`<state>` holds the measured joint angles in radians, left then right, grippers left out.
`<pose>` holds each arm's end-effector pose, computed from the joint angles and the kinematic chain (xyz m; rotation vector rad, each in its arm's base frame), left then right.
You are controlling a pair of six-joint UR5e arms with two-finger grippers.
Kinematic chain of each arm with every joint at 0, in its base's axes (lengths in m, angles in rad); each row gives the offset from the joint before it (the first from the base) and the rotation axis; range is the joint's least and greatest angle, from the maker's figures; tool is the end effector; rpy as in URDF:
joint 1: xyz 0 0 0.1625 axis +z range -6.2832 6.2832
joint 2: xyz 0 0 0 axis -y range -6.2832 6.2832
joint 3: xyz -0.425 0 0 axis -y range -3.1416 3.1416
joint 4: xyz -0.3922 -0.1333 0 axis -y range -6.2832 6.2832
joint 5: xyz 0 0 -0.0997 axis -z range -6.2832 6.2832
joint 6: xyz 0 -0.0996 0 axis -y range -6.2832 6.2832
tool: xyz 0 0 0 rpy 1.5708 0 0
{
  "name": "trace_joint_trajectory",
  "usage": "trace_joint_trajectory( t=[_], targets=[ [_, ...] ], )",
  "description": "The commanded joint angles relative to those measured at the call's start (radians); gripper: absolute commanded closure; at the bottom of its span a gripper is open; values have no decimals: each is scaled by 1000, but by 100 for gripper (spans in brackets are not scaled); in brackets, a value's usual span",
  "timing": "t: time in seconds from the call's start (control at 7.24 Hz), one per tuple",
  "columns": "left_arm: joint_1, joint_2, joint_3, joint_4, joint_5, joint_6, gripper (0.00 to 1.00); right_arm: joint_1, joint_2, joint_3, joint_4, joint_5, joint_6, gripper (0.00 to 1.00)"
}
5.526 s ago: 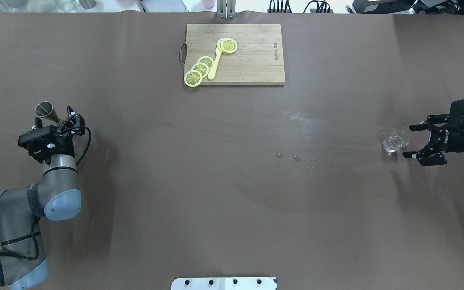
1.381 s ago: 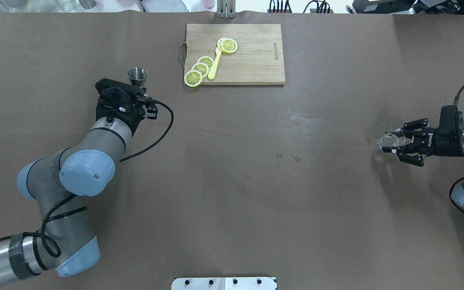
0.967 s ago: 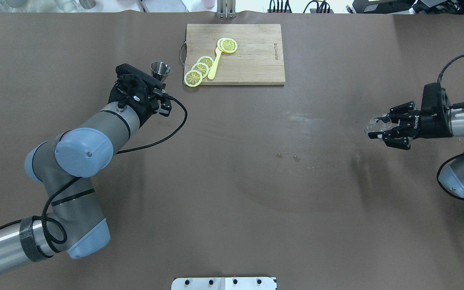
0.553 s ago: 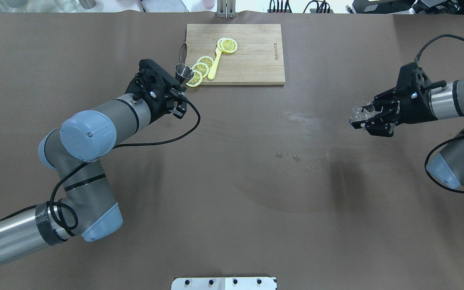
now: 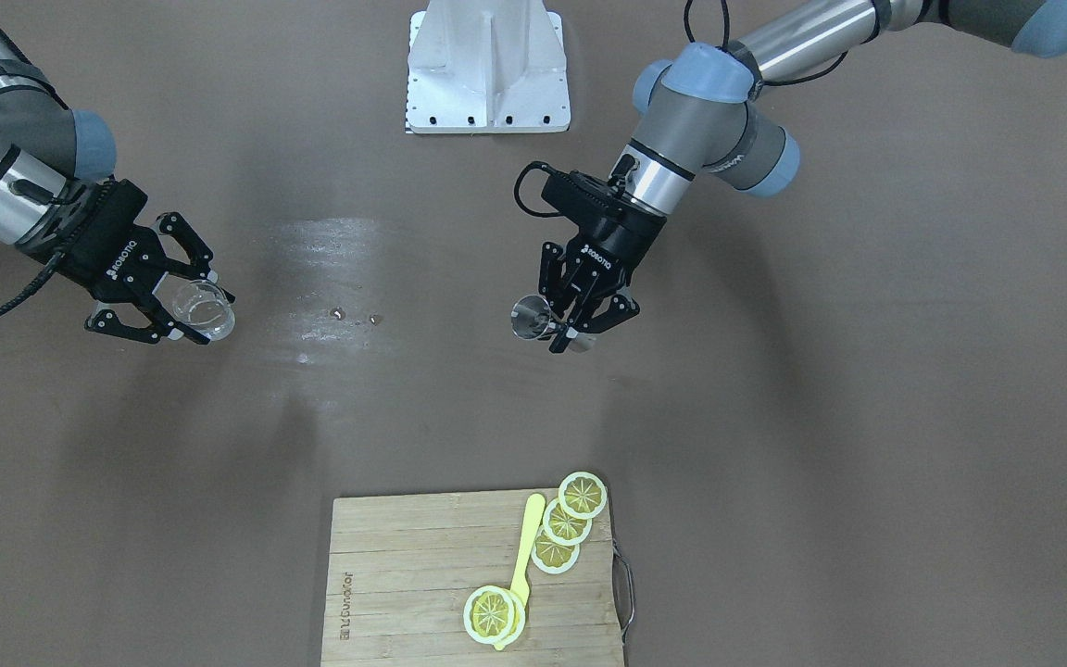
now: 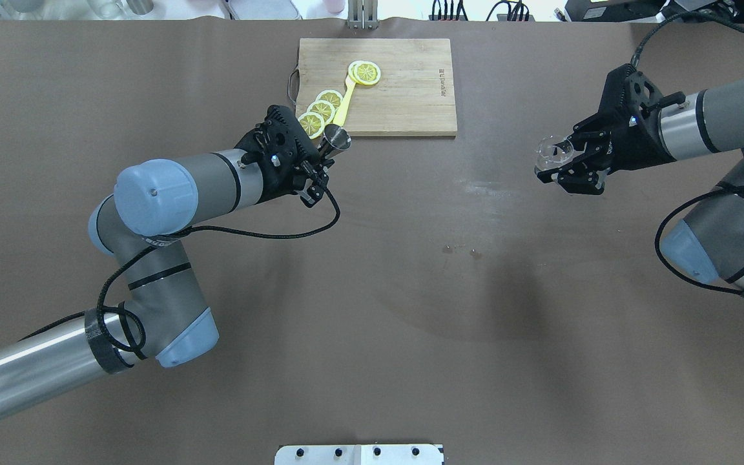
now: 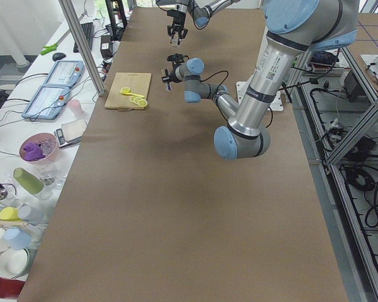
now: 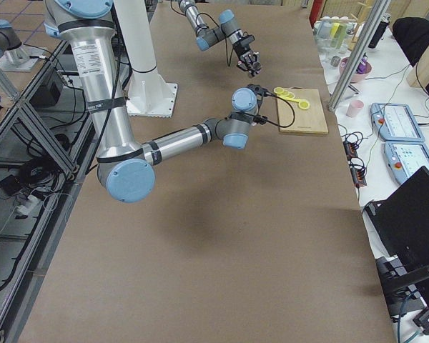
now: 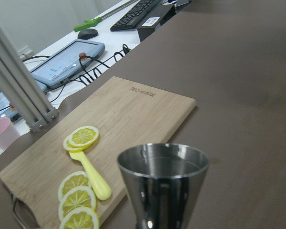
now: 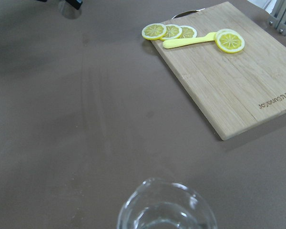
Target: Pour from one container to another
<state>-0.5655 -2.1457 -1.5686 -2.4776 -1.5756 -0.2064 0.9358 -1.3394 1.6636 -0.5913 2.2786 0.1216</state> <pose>0.4937 -0.4706 0.2164 1.2418 0.8651 0.6483 -0.2821 -0.4984 0.3750 0.9634 -1.0516 -0.8858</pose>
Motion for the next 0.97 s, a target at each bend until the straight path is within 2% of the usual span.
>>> trace_joint_trajectory(
  t=[0.0,0.28,0.69,0.83],
  targets=[
    [-20,-16,2,-14,-127,35,100,-15,3,22,-56,33,-13,100],
    [-19,-25,62,-76,-214,120,100,-14,5,48,-120,12,-87,100],
    [-27,-101,258,-323,-320,121,100,-69,28,100,-205,-31,-88,100],
    [-27,-121,283,-361,-328,114,100,-78,51,108,-240,-33,-88,100]
  ],
)
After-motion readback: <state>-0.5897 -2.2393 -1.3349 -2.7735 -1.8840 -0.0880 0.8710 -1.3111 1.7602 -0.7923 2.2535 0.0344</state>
